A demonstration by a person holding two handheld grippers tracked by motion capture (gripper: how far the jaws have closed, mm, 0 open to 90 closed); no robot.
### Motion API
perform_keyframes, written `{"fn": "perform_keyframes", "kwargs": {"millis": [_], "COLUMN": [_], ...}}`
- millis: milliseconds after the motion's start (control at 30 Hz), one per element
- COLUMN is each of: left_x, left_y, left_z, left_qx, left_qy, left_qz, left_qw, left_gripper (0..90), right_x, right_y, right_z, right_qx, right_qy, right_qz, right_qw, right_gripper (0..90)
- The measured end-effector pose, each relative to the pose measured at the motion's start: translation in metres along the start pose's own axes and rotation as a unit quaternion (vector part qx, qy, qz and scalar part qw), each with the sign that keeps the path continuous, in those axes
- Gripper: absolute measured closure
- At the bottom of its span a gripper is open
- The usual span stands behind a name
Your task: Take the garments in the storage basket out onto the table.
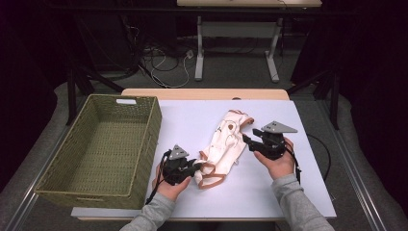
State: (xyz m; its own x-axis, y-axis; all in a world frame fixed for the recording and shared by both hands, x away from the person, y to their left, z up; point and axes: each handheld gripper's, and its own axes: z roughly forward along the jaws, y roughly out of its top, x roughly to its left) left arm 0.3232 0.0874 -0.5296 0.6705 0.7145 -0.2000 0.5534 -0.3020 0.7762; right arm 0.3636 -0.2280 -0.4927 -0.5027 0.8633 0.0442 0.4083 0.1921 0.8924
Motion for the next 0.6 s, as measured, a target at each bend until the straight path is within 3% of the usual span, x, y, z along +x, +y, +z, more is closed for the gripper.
{"fn": "perform_keyframes", "kwargs": {"millis": [100, 333, 467, 600], "left_x": [0.001, 0.003, 0.002, -0.001], "left_y": [-0.001, -0.001, 0.000, 0.002], "left_z": [-0.001, -0.003, -0.005, -0.009], "left_qx": [0.000, -0.001, -0.007, -0.019], "left_qy": [0.002, 0.014, 0.017, 0.014], "left_qz": [-0.003, -0.012, -0.019, -0.025], "left_qw": [1.0000, 0.9998, 0.9996, 0.9994], "left_gripper": [74.0, 68.4, 62.9, 55.9], "right_x": [0.007, 0.026, 0.037, 0.047], "right_y": [-0.010, -0.023, -0.032, -0.040], "right_z": [-0.001, -0.004, -0.006, -0.007], "right_qx": [-0.003, 0.018, 0.022, 0.034], "right_qy": [0.010, 0.026, 0.046, 0.053], "right_qz": [0.009, 0.005, 0.021, 0.011], "right_qw": [0.9999, 0.9995, 0.9985, 0.9979], "right_gripper": [49.0, 49.0, 50.0, 50.0]}}
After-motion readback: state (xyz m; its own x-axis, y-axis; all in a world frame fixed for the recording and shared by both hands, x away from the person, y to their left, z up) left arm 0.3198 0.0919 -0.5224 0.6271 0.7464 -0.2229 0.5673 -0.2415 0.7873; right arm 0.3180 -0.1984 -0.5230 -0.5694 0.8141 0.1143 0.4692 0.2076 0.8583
